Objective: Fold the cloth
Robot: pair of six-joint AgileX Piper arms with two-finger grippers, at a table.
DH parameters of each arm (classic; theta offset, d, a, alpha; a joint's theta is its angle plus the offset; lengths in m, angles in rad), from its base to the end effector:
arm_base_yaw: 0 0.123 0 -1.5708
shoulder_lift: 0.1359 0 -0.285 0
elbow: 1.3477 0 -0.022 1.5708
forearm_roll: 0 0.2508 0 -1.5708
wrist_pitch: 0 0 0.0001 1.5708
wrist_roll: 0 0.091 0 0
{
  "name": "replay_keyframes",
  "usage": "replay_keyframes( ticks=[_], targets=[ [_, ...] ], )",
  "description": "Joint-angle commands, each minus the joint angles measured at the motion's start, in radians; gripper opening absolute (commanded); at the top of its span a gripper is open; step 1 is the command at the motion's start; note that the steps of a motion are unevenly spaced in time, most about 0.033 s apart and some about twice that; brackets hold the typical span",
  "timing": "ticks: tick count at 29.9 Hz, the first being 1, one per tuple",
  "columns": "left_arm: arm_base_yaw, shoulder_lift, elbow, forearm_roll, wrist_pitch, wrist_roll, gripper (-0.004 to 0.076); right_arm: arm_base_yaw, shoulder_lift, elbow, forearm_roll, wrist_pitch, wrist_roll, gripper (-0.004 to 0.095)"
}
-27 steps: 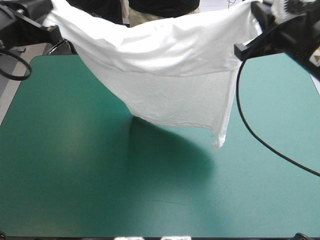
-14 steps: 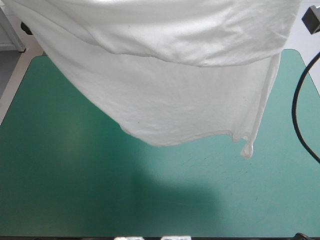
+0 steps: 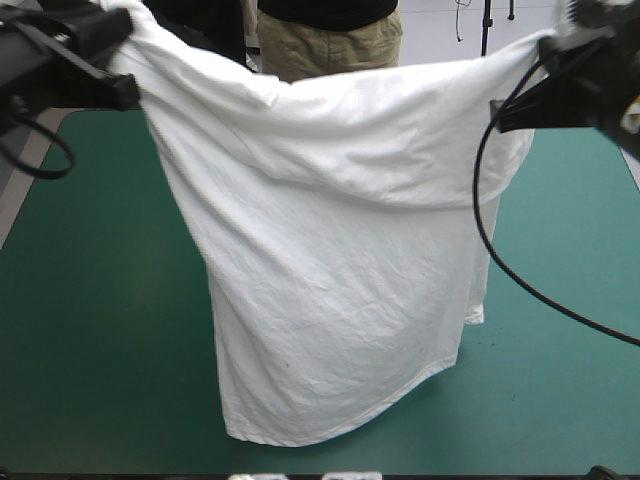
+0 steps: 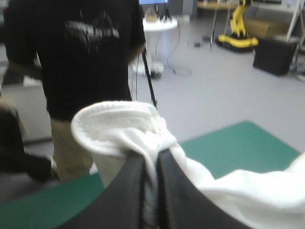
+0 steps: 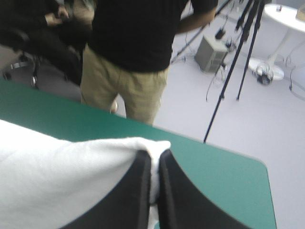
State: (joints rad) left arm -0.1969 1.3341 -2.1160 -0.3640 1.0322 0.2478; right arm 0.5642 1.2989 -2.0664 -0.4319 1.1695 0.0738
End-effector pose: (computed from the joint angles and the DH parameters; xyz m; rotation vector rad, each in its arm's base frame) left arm 0.1929 -0.0669 0.6007 0.4432 1.6525 -0.3700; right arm 0.1794 0.0720 0.5858 -0.3351 1.7970 -0.0422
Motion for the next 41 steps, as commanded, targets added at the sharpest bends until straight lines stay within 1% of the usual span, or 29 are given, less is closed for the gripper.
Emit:
replay_keyframes(
  ticks=[1, 3, 4, 6, 7, 8, 10, 11, 13, 15, 17, 20, 25, 28, 29, 30, 31, 33, 35, 36, 37, 38, 39, 41],
  targets=[
    [-0.002, 0.009, 0.165, 0.012, -0.068, 0.001, -0.0017, -0.011, -0.008, 0.208, -0.065, -0.099, 0.093, -0.0018],
    [-0.004, 0.041, 0.264, 0.05, -0.087, 0.001, -0.0017, -0.052, -0.006, 0.363, -0.042, -0.209, 0.147, -0.0018],
    [-0.004, 0.062, 0.297, 0.062, -0.108, 0.001, -0.0017, -0.078, 0.002, 0.403, -0.013, -0.258, 0.163, -0.0018],
    [-0.004, 0.114, 0.35, 0.092, -0.151, -0.004, -0.0017, -0.161, 0.032, 0.502, 0.102, -0.358, 0.174, -0.0018],
    [-0.004, 0.142, 0.36, 0.106, -0.173, -0.019, -0.0017, -0.203, 0.055, 0.53, 0.167, -0.391, 0.174, -0.0018],
    [-0.004, 0.167, 0.362, 0.118, -0.189, -0.031, -0.0017, -0.24, 0.083, 0.541, 0.225, -0.418, 0.163, -0.0018],
    [-0.004, 0.227, 0.362, 0.128, -0.258, -0.05, -0.0017, -0.299, 0.141, 0.544, 0.295, -0.484, 0.126, -0.0018],
    [-0.004, 0.249, 0.362, 0.13, -0.291, -0.051, -0.0017, -0.321, 0.169, 0.542, 0.31, -0.527, 0.112, -0.0018],
    [-0.004, 0.305, 0.362, 0.131, -0.377, -0.063, -0.0017, -0.347, 0.216, 0.525, 0.312, -0.579, 0.097, -0.0018],
    [-0.004, 0.357, 0.36, 0.157, -0.434, -0.096, -0.0017, -0.371, 0.28, 0.484, 0.316, -0.585, 0.086, -0.0018],
    [-0.004, 0.403, 0.348, 0.222, -0.454, -0.143, -0.0017, -0.383, 0.339, 0.447, 0.318, -0.569, 0.086, -0.0018],
    [-0.004, 0.468, 0.336, 0.278, -0.453, -0.182, -0.0017, -0.394, 0.427, 0.388, 0.333, -0.565, 0.076, -0.0018],
    [-0.004, 0.553, 0.335, 0.284, -0.433, -0.198, -0.0017, -0.394, 0.538, 0.327, 0.376, -0.534, 0.071, -0.0018],
    [-0.004, 0.588, 0.335, 0.284, -0.414, -0.203, -0.0011, -0.394, 0.584, 0.32, 0.372, -0.52, 0.059, -0.0016],
    [-0.004, 0.597, 0.335, 0.284, -0.406, -0.203, 0.0008, -0.394, 0.596, 0.32, 0.369, -0.515, 0.043, -0.001],
    [-0.004, 0.607, 0.335, 0.284, -0.39, -0.194, 0.0051, -0.394, 0.61, 0.32, 0.369, -0.511, 0.024, 0.0018],
    [-0.004, 0.613, 0.335, 0.284, -0.369, -0.176, 0.0113, -0.394, 0.617, 0.32, 0.373, -0.507, 0.006, 0.0054],
    [-0.004, 0.618, 0.335, 0.276, -0.339, -0.167, 0.0252, -0.394, 0.621, 0.32, 0.4, -0.492, -0.001, 0.0198],
    [-0.004, 0.613, 0.332, 0.267, -0.312, -0.178, 0.0417, -0.396, 0.621, 0.32, 0.417, -0.477, -0.001, 0.0355],
    [-0.004, 0.605, 0.33, 0.267, -0.298, -0.189, 0.0468, -0.396, 0.619, 0.32, 0.422, -0.469, -0.001, 0.0431],
    [-0.004, 0.598, 0.326, 0.267, -0.275, -0.199, 0.051, -0.396, 0.611, 0.32, 0.425, -0.453, -0.001, 0.0478],
    [-0.004, 0.589, 0.323, 0.267, -0.258, -0.196, 0.0525, -0.396, 0.605, 0.32, 0.425, -0.438, -0.006, 0.0513],
    [-0.004, 0.579, 0.321, 0.276, -0.241, -0.191, 0.0522, -0.396, 0.592, 0.32, 0.422, -0.425, -0.011, 0.0521],
    [-0.004, 0.553, 0.317, 0.314, -0.186, -0.187, 0.0503, -0.402, 0.563, 0.32, 0.42, -0.389, -0.011, 0.0509]
  ],
)
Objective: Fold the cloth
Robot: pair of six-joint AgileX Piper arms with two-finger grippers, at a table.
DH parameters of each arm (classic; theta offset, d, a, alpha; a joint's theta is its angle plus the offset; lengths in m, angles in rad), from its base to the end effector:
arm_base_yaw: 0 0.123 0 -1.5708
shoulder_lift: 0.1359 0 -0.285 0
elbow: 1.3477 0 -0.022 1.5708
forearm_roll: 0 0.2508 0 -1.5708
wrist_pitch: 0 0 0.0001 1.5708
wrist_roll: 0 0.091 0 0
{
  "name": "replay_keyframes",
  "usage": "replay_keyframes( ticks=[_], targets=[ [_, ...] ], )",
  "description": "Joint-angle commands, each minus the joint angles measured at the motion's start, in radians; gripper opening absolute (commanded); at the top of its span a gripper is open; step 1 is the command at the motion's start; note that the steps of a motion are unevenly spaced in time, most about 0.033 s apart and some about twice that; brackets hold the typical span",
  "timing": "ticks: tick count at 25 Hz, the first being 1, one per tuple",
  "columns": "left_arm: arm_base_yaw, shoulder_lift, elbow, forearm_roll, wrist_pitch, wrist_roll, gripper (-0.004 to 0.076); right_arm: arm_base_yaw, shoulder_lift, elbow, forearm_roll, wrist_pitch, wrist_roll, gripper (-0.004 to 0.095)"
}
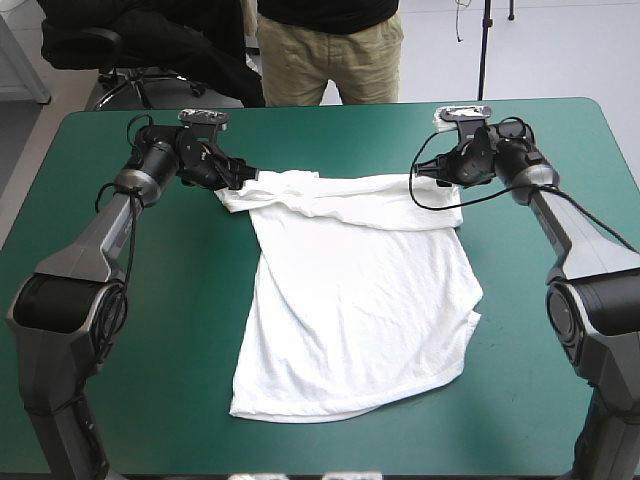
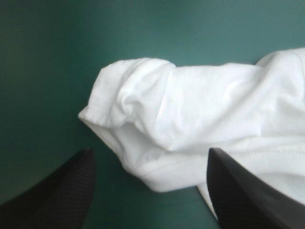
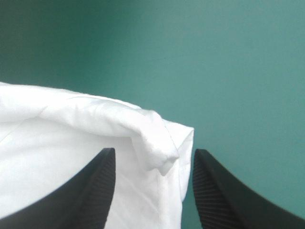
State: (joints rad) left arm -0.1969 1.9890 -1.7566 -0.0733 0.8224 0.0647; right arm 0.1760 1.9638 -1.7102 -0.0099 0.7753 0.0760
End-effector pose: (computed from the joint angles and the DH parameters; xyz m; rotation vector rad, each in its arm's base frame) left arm 0.4432 -0.0934 0.2760 0.2896 2.5243 -0.1400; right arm 0.4414 0.0779 0.2756 -0.1317 2.5114 0.0913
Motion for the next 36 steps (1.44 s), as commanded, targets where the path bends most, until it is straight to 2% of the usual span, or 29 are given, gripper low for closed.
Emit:
replay_keyframes(
  ticks=[1, 5, 11, 15, 21, 27, 30, 36],
  targets=[
    [-0.004, -0.119, -0.045, 0.039, 0.055, -0.006, 0.0488, -0.014, -0.119, -0.036, -0.005, 0.029, -0.015, 0.0509],
    [-0.004, -0.203, -0.045, 0.05, 0.14, 0.005, 0.0452, -0.014, -0.196, -0.036, -0.015, 0.114, -0.053, 0.0509],
    [-0.006, -0.343, -0.003, 0.029, 0.257, 0.016, 0.0449, -0.014, -0.309, -0.015, -0.005, 0.234, -0.064, 0.0509],
    [-0.037, -0.459, 0.117, 0.017, 0.259, 0.02, 0.0449, -0.014, -0.402, 0.086, -0.005, 0.255, -0.082, 0.0509],
    [-0.145, -0.588, 0.277, 0.032, 0.361, -0.04, 0.0449, -0.014, -0.54, 0.283, -0.014, 0.261, -0.082, 0.0477],
    [-0.327, -0.646, 0.496, 0.048, 0.377, -0.21, 0.0431, -0.014, -0.634, 0.442, -0.014, 0.265, -0.07, 0.0463],
    [-0.457, -0.65, 0.639, 0.064, 0.32, -0.345, 0.0431, -0.014, -0.638, 0.452, -0.012, 0.27, -0.07, 0.0458],
    [-0.531, -0.653, 0.811, 0.035, 0.283, -0.489, 0.0431, -0.014, -0.638, 0.452, -0.012, 0.274, -0.07, 0.0458]
  ],
)
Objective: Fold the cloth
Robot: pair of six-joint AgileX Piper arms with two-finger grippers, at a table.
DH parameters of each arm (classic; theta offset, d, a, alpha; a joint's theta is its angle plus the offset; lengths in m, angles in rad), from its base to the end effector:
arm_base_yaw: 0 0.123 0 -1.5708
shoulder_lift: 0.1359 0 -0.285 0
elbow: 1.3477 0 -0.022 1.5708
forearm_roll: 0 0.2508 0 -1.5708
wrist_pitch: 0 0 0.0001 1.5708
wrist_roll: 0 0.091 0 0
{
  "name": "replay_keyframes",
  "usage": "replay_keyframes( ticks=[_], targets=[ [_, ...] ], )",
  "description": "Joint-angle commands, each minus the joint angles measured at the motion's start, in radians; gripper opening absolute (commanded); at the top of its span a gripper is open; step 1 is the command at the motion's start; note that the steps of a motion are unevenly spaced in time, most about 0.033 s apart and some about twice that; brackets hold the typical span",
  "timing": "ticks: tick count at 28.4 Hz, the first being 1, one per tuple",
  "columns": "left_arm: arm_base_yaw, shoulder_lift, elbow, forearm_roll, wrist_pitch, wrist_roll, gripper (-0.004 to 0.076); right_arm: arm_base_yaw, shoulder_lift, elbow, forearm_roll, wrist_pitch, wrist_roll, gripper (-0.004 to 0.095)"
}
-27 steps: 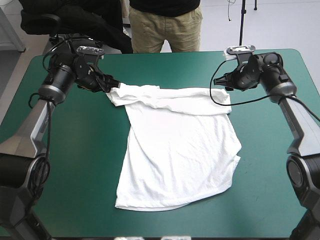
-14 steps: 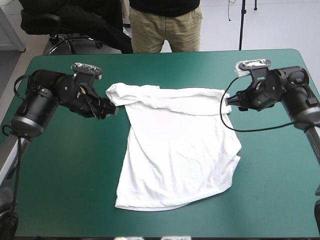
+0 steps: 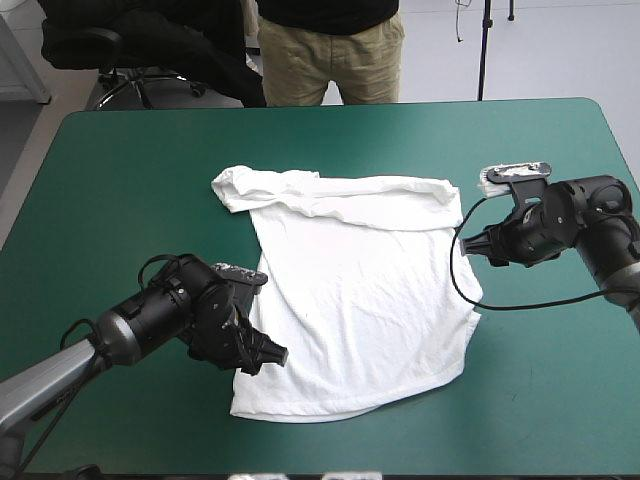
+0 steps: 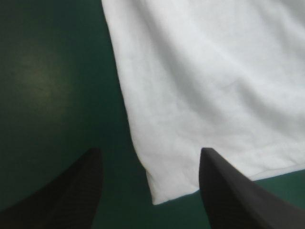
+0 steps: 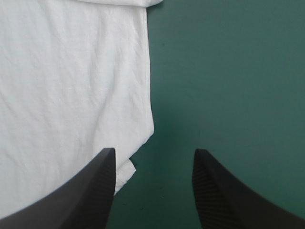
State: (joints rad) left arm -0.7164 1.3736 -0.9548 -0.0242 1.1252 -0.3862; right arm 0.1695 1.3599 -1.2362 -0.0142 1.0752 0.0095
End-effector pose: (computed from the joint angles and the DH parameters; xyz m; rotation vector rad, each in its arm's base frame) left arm 0.1775 -0.1572 0.2562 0.4881 3.0146 -0.1205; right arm 0.2666 0.0445 0.3384 -0.2195 2.6739 0.0372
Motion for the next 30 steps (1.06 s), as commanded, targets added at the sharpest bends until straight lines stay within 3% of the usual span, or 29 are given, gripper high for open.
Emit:
replay_keyframes(
  ticks=[1, 14, 17, 22, 23, 30],
  targets=[
    [-0.012, -0.037, 0.023, -0.032, -0.024, -0.038, 0.0431, -0.008, -0.034, -0.022, -0.008, -0.026, -0.003, 0.0458],
    [-0.012, -0.035, 0.226, -0.152, -0.16, -0.06, 0.041, -0.008, -0.034, -0.022, -0.012, -0.023, -0.003, 0.0458],
    [-0.012, -0.035, 0.257, -0.152, -0.2, -0.068, 0.0328, -0.008, -0.034, -0.022, -0.011, -0.023, -0.003, 0.0458],
    [-0.012, -0.035, 0.27, -0.152, -0.233, -0.06, 0.0018, -0.008, -0.034, -0.022, 0.0, -0.023, -0.003, 0.0459],
    [-0.012, -0.035, 0.27, -0.152, -0.237, -0.052, -0.0014, -0.008, -0.034, -0.022, 0.004, -0.021, -0.003, 0.0459],
    [-0.012, -0.035, 0.27, -0.133, -0.241, -0.05, -0.0017, -0.008, -0.028, -0.012, 0.076, 0.071, -0.046, 0.0499]
  ],
)
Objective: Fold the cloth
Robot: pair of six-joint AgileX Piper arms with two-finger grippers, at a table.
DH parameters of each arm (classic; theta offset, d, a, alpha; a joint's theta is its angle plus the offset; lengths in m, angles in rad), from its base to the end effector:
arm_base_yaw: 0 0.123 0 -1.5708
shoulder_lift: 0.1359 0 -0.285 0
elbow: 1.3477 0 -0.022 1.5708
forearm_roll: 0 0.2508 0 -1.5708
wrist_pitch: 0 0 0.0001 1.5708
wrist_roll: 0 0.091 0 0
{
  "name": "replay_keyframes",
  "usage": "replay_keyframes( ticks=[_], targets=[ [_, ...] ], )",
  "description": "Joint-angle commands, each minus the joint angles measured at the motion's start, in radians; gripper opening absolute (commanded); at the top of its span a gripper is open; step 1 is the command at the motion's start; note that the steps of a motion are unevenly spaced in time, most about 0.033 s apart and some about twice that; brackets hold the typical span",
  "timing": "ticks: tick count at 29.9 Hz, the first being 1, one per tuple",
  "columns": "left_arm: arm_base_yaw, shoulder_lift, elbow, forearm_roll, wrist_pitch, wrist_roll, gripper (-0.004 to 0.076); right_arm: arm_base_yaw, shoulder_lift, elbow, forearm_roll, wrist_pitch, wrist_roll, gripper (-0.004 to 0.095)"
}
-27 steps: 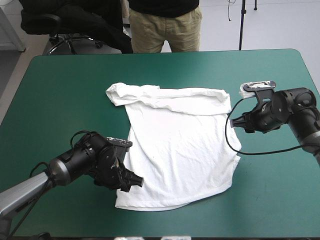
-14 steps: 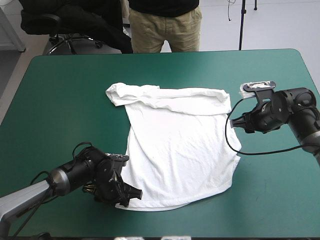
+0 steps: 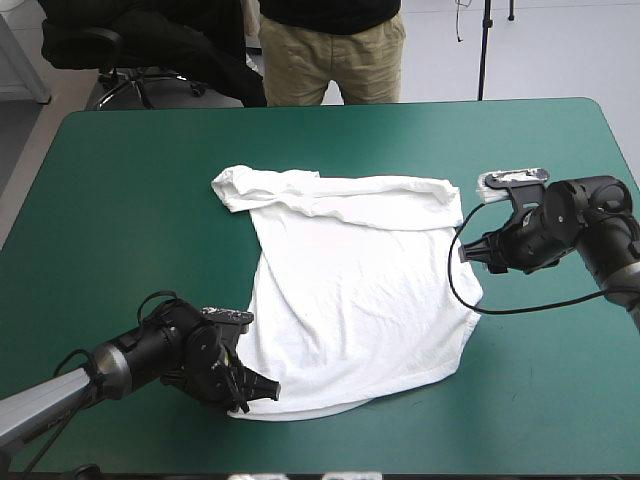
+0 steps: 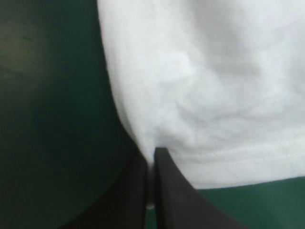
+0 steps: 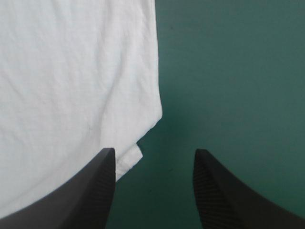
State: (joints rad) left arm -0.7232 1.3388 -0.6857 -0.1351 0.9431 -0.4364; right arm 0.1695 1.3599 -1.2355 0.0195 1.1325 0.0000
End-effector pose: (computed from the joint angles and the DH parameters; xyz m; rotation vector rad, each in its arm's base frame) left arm 0.1449 -0.1411 0.2005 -0.3288 -3.1083 0.1992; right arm 0.2615 0.0464 0.3361 -0.2258 2.7333 0.0736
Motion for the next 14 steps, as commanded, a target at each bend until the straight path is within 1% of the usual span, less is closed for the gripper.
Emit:
replay_keyframes(
  ticks=[1, 4, 9, 14],
  targets=[
    [-0.005, -0.001, 0.001, -0.021, -0.06, 0.0, -0.0017, -0.003, -0.03, -0.002, 0.063, 0.014, -0.051, 0.05],
    [-0.005, -0.001, 0.001, -0.02, -0.06, 0.002, -0.0017, 0.039, -0.03, 0.037, 0.047, 0.004, -0.049, 0.05],
    [-0.005, -0.001, 0.001, -0.02, -0.06, 0.004, -0.0017, 0.153, -0.03, 0.149, -0.028, -0.081, 0.02, 0.0501],
    [-0.005, -0.001, 0.001, -0.02, -0.056, 0.004, -0.0017, 0.168, -0.03, 0.274, -0.051, -0.187, 0.14, 0.05]
  ],
)
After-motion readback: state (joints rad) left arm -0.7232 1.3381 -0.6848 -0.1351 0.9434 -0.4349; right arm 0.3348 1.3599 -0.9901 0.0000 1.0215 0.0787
